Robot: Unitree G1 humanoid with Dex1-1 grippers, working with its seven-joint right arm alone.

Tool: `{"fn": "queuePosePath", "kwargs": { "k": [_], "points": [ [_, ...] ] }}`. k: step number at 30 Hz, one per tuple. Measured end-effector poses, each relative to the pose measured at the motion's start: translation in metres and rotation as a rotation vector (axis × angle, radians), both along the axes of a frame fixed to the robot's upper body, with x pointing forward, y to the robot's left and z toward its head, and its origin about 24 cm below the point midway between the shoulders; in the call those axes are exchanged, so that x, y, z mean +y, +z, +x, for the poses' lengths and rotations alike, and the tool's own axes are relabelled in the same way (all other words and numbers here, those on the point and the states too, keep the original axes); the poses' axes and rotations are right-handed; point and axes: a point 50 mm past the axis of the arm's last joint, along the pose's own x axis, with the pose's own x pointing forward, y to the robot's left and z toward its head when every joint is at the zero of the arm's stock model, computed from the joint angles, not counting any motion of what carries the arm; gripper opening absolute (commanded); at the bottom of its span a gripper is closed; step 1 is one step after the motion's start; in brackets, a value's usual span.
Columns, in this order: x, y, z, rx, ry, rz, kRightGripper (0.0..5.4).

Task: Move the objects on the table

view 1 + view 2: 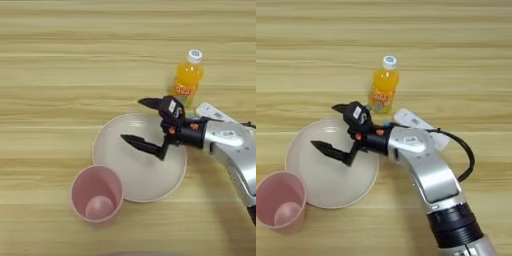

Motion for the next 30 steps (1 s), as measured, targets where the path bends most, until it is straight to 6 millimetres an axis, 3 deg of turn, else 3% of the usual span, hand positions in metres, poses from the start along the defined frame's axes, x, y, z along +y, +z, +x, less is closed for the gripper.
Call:
{"fn": "queuePosePath", "kwargs": {
  "k": [6, 15, 22, 30],
  "points": [
    [-0.020, 0.036, 0.018, -0.116, -0.147, 0.136, 5.34],
    [-0.044, 0.060, 0.038, -0.172, -0.354, 0.303, 5.34],
    [-0.059, 0.063, 0.050, -0.233, -0.515, 0.315, 5.34],
    [-0.062, 0.044, 0.061, -0.207, -0.599, 0.224, 5.34]
  ]
}}
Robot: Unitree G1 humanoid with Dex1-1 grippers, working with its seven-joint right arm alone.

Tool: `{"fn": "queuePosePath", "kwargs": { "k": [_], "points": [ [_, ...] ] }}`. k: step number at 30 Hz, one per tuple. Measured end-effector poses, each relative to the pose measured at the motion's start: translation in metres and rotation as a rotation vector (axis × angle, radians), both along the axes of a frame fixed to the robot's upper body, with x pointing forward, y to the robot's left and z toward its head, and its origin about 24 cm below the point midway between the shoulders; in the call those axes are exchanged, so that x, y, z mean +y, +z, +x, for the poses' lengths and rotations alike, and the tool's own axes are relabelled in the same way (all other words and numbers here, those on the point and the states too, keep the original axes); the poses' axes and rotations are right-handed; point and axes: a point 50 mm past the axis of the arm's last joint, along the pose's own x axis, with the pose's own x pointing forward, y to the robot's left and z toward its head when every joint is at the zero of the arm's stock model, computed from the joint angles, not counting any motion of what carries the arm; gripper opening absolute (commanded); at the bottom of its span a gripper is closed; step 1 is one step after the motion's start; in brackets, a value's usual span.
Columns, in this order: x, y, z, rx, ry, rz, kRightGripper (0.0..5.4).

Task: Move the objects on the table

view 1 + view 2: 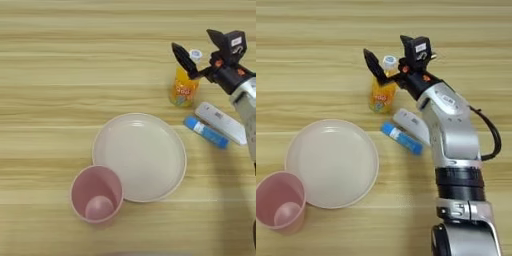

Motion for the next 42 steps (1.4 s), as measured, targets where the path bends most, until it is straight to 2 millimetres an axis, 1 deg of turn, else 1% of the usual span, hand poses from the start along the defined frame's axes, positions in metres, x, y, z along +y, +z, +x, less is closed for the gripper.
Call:
{"fn": "queuePosePath", "kwargs": {
  "k": [3, 7, 11, 14, 18, 21, 27, 30, 39, 40, 42],
  "points": [
    [0.001, -0.012, 0.004, 0.044, -0.019, -0.034, 5.34],
    [0.001, -0.035, 0.009, 0.136, -0.043, -0.073, 5.34],
    [-0.003, -0.049, 0.012, 0.181, -0.089, -0.100, 5.34],
    [-0.006, -0.055, 0.015, 0.189, -0.130, -0.114, 5.34],
    [-0.007, -0.060, 0.018, 0.195, -0.146, -0.128, 5.34],
    [-0.008, -0.062, 0.018, 0.197, -0.148, -0.136, 4.96],
    [-0.008, -0.066, 0.018, 0.209, -0.147, -0.133, 3.98],
    [-0.008, -0.067, 0.019, 0.209, -0.147, -0.133, 3.58],
    [-0.008, -0.066, 0.020, 0.208, -0.140, -0.130, 3.54],
    [-0.008, -0.065, 0.019, 0.203, -0.133, -0.128, 3.54],
    [-0.004, -0.055, 0.019, 0.164, -0.100, -0.099, 3.53]
  ]
}}
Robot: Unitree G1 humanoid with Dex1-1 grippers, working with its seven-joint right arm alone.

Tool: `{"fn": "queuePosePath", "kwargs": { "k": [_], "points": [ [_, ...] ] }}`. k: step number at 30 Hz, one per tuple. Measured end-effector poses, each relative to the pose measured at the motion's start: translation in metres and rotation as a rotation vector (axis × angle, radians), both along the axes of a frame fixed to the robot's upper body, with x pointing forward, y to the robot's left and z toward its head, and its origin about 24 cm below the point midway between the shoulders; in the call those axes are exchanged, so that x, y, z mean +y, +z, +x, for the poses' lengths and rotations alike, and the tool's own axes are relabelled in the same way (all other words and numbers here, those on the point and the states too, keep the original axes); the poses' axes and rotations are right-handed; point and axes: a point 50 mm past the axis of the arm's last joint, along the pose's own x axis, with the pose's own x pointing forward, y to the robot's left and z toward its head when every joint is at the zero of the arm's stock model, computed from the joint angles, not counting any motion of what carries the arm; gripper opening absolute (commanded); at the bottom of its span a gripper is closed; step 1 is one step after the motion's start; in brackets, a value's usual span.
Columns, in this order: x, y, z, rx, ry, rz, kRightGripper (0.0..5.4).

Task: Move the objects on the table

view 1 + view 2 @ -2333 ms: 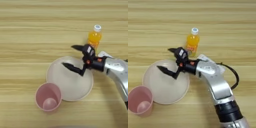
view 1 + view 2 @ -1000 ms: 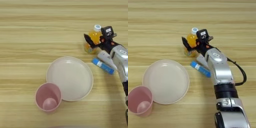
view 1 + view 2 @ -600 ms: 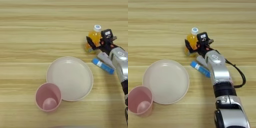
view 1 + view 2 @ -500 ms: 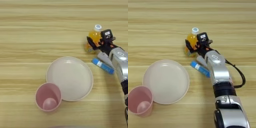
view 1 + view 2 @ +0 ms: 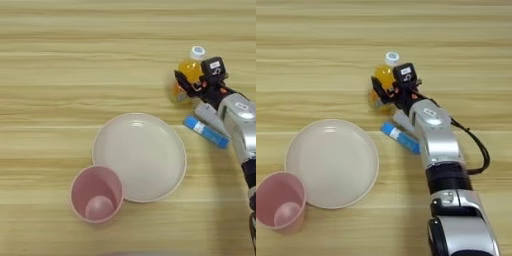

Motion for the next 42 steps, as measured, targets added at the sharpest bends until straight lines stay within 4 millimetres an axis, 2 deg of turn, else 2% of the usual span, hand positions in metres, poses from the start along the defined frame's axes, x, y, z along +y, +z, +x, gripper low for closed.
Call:
{"fn": "queuePosePath", "kwargs": {
  "k": [9, 13, 18, 24, 28, 42],
  "points": [
    [0.027, 0.039, -0.024, -0.162, 0.242, 0.118, 3.53],
    [0.046, 0.044, -0.048, -0.160, 0.458, 0.174, 3.53],
    [0.059, 0.049, -0.067, -0.152, 0.623, 0.208, 3.53],
    [0.063, 0.046, -0.083, -0.107, 0.744, 0.195, 3.53],
    [0.068, 0.037, -0.094, -0.050, 0.828, 0.174, 3.53],
    [0.072, 0.008, -0.106, 0.045, 0.884, 0.075, 3.53]
  ]
}}
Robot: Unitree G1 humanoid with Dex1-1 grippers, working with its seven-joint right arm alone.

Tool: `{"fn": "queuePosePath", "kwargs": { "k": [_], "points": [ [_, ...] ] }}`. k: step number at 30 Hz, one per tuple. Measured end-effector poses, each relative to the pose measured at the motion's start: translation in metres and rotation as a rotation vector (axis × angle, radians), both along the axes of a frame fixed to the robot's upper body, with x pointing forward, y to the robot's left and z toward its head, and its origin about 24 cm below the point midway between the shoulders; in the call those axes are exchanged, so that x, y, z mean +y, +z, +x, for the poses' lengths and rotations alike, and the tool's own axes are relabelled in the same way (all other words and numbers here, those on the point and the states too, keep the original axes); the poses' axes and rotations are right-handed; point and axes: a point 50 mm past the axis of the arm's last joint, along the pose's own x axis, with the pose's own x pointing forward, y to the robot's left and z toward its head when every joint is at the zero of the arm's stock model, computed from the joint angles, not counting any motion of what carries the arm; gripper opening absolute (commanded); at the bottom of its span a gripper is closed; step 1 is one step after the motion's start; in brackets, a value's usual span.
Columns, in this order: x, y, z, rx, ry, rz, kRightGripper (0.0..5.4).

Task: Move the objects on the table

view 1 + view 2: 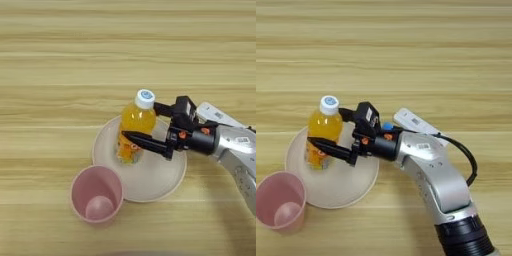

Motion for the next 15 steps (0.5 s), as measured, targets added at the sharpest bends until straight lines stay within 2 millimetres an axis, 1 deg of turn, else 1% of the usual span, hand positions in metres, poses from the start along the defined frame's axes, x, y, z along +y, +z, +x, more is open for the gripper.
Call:
{"fn": "queuePosePath", "kwargs": {
  "k": [6, 15],
  "points": [
    [0.005, -0.017, -0.005, -0.011, -0.001, -0.060, 3.53],
    [0.007, -0.021, -0.005, -0.062, -0.001, -0.063, 3.53]
  ]
}}
